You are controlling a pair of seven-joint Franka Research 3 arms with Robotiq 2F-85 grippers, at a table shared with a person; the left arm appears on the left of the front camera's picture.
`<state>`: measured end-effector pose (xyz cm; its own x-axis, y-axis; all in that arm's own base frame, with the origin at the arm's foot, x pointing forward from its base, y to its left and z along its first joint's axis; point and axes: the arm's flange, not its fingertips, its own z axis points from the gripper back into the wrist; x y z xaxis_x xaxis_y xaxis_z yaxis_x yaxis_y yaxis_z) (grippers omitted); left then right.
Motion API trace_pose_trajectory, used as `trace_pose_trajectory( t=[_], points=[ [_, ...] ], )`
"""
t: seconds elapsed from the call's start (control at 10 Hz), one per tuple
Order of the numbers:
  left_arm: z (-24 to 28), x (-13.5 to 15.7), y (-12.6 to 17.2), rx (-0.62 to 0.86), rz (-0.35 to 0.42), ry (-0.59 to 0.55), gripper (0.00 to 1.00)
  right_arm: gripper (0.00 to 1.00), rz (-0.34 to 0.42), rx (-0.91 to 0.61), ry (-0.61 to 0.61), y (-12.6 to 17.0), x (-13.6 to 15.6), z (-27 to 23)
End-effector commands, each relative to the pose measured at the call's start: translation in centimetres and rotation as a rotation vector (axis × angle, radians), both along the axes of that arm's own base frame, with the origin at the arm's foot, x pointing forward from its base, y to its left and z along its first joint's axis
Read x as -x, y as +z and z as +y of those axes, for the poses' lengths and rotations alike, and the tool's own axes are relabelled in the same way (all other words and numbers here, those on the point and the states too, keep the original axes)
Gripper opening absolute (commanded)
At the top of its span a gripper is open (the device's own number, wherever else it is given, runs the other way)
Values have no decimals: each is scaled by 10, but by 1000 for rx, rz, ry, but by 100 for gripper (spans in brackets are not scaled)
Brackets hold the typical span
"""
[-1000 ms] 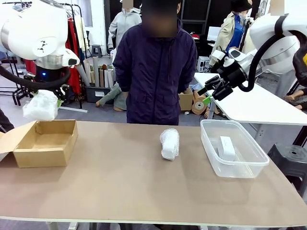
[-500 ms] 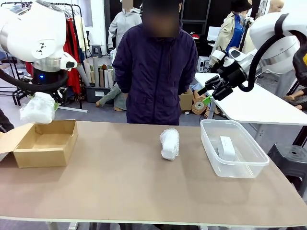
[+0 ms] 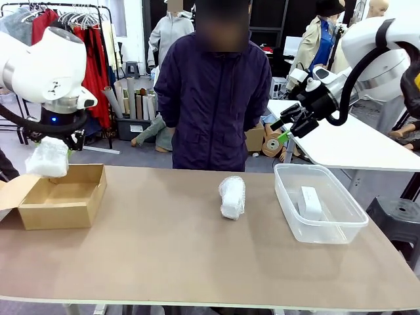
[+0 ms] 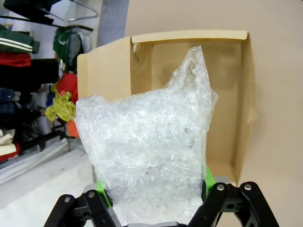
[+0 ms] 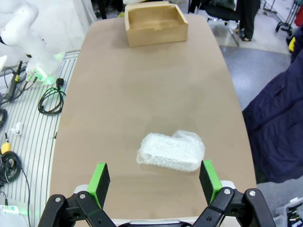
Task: Separate and place wrapped and unwrapped clocks.
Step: If the picked Digital clock is wrapped, place it in the Package Box ; if not, place it in the Organizing box.
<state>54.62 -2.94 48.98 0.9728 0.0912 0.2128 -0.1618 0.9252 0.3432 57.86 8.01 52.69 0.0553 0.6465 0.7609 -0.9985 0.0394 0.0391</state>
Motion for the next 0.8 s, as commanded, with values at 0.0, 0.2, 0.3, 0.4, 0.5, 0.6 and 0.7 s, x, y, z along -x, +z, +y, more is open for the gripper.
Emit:
trace_pose_trajectory(
  t=[0.0,0.2,0.3,0.4,0.5,0.6,0.7],
  points=[
    [6,-15,-6,-65,-12,10,0,100,-4,5,1,2,2,0],
    [19,-31,-28,-131,-42,-12,0,100,-4,5,1,2,2,0],
    [24,-41,-37,-147,-38,-42,0,100,-4,5,1,2,2,0],
    [24,-47,-45,-146,-26,-71,0,100,-4,5,1,2,2,0],
    [23,-53,-54,-140,-2,-97,0,100,-4,5,1,2,2,0],
    [22,-57,-63,-135,24,-113,0,100,-4,5,1,2,2,0],
    [18,-60,-72,-122,46,-122,0,100,-4,5,1,2,2,0]
  ],
)
